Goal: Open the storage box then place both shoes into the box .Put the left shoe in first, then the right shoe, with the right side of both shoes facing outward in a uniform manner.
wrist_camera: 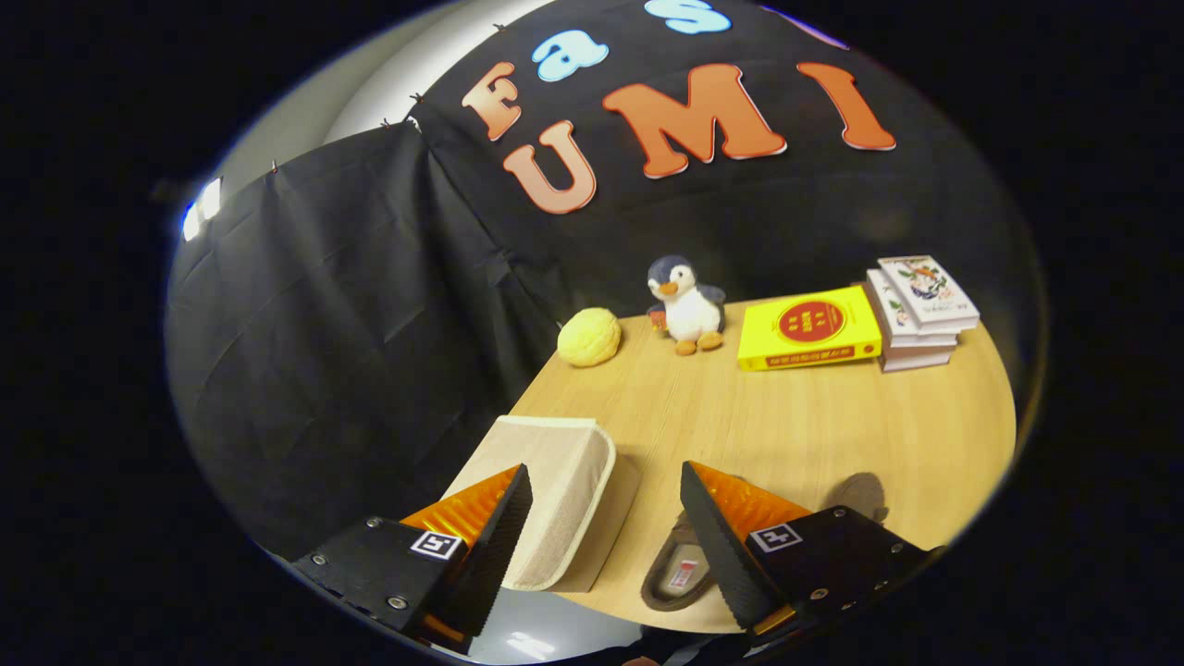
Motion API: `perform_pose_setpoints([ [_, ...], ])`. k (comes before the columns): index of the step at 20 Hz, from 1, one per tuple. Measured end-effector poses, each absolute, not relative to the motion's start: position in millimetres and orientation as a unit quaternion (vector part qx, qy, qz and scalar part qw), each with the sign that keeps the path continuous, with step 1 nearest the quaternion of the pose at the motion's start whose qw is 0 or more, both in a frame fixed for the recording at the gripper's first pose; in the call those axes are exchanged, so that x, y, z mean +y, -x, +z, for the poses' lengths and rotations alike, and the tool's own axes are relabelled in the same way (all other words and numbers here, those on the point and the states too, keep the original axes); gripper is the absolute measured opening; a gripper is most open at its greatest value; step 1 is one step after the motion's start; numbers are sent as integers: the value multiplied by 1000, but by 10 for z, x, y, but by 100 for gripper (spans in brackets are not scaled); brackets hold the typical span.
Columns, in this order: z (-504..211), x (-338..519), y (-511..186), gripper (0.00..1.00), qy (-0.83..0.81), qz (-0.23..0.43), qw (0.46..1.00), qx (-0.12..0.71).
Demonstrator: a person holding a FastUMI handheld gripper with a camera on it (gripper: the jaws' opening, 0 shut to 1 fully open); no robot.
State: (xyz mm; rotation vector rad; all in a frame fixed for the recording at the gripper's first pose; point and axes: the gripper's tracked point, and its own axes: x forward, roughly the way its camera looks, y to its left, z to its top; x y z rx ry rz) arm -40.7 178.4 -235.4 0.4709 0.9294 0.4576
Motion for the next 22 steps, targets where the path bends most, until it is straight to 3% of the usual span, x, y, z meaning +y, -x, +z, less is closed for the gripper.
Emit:
perform_pose_setpoints([
  [11, -3091, 2609, 1011, 96, -333, 290, 666, 602],
  [22, -3401, 2968, 1084, 96, -385, 302, 621, 613],
])
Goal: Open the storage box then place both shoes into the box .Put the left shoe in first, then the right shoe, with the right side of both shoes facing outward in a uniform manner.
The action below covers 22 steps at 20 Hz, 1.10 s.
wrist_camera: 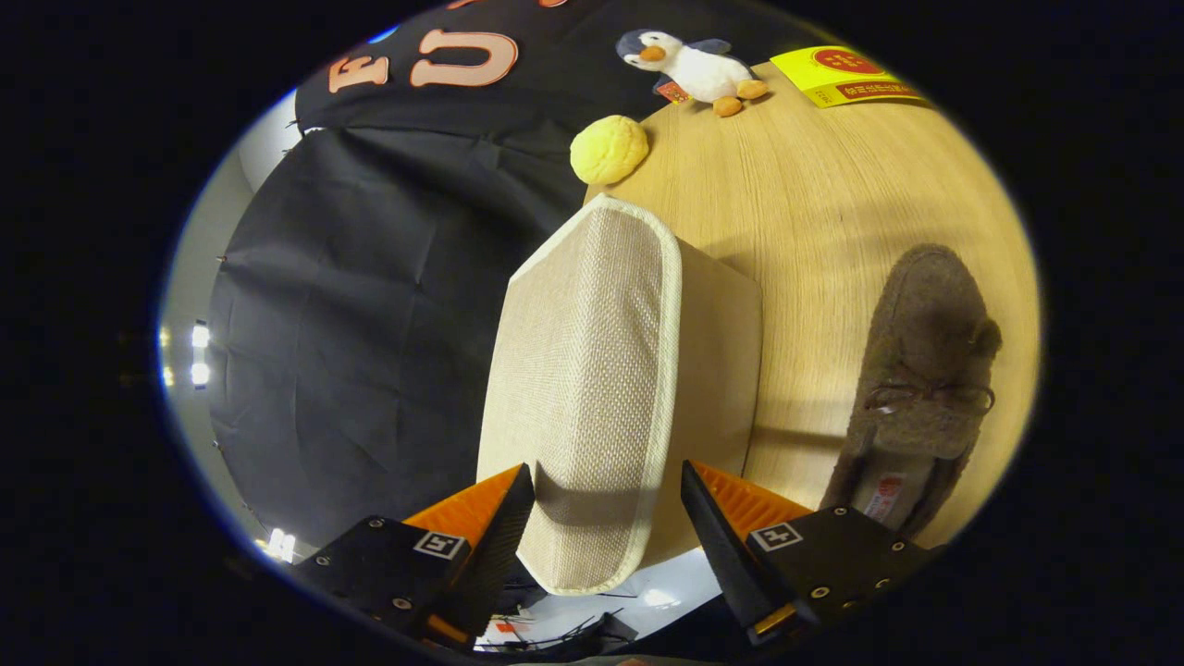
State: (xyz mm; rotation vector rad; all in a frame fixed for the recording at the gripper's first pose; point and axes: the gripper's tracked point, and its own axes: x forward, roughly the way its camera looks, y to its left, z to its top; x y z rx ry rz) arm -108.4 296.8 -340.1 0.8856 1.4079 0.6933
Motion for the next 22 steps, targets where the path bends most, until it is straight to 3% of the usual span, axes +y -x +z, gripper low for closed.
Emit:
perform_pose_setpoints([
  [6, -2712, 2937, 1015, 87, -426, 330, 614, 577],
  [12, -1655, 3167, 693, 69, -452, 398, 626, 495],
  [14, -1573, 3315, 562, 61, -430, 408, 647, 480],
  [17, -1437, 3580, 605, 40, -405, 416, 660, 477],
  [22, -1311, 4127, 646, 19, -381, 432, 655, 489],
])
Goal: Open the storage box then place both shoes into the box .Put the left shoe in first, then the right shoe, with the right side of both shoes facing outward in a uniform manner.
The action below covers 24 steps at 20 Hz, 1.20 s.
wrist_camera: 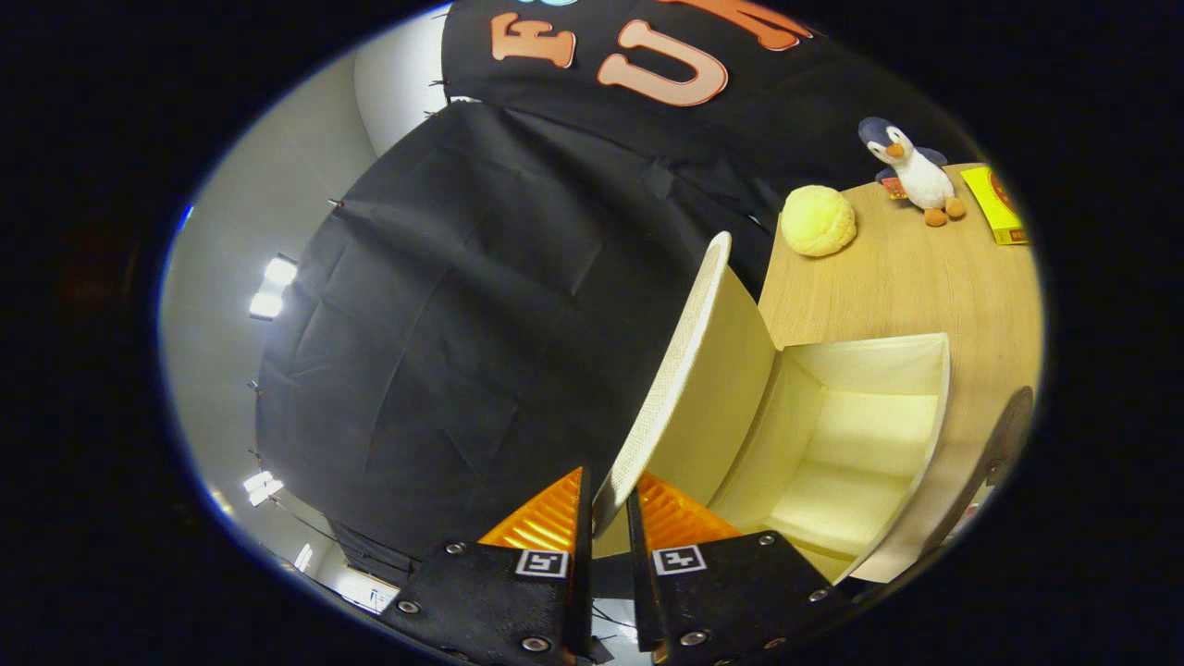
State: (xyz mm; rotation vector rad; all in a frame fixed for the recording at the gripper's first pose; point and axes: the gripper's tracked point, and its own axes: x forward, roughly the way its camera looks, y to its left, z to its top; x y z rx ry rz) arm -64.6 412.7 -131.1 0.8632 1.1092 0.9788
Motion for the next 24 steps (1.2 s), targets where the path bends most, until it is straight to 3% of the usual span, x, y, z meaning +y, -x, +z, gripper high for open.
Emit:
perform_pose_setpoints([
  [3, -1273, 4501, 642, 15, -373, 435, 658, 487],
  [9, -1500, 5152, 525, 17, -371, 413, 659, 507],
  [10, -1523, 5237, 535, 21, -359, 410, 664, 511],
  [11, -1551, 5265, 581, 37, -344, 407, 667, 520],
  [12, -1602, 5266, 611, 44, -332, 404, 669, 529],
  [13, -1610, 5275, 634, 59, -330, 404, 668, 531],
  [17, -1605, 5099, 628, 85, -322, 410, 679, 517],
  [24, -1996, 3991, 447, 88, -207, 377, 780, 455],
])
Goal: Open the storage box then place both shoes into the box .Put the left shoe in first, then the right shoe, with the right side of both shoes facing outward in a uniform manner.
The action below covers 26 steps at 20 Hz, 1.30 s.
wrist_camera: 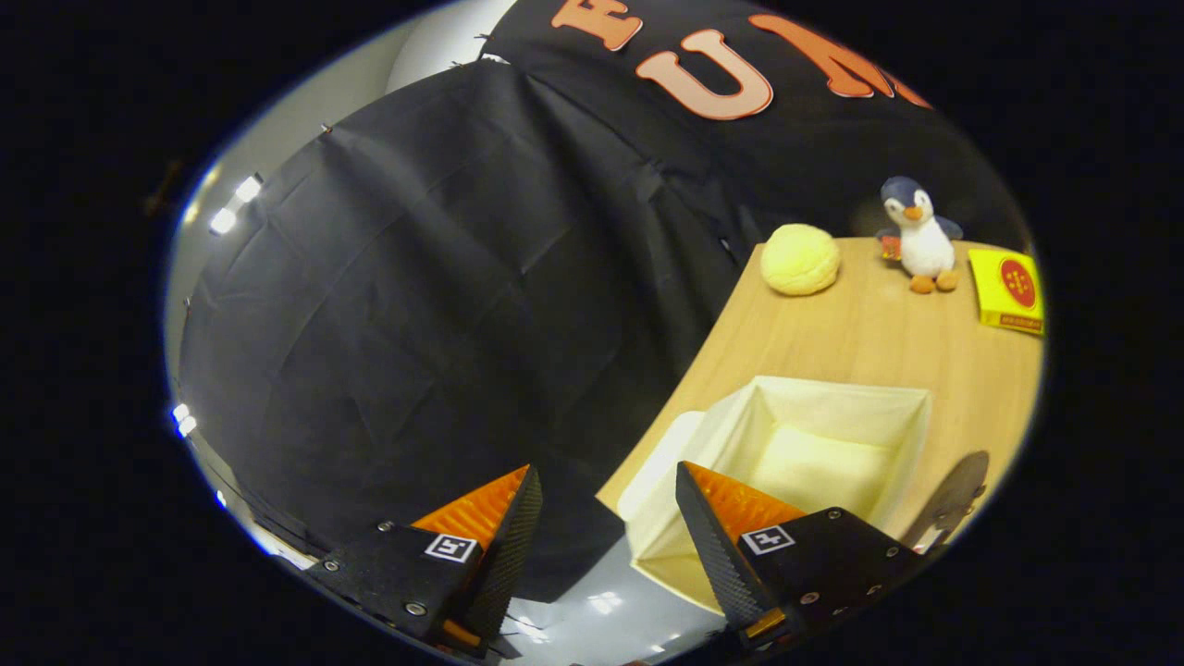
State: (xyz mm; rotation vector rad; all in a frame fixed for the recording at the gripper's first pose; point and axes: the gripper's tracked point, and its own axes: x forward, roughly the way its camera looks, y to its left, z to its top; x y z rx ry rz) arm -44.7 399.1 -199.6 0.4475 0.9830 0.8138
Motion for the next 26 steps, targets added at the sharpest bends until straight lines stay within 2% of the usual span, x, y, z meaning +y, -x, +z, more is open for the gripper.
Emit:
perform_pose_setpoints([
  [4, -2256, 3299, 240, 90, -137, 324, 839, 414],
  [7, -2672, 2743, 162, 90, -96, 271, 860, 421],
  [12, -3512, 1906, 380, 90, -79, 176, 850, 490],
  [16, -4018, 1477, 650, 90, -47, 140, 842, 518],
  [22, -4677, 1336, 822, 81, -13, 103, 820, 563],
  [26, -4919, 1239, 623, 73, 11, 63, 832, 552],
])
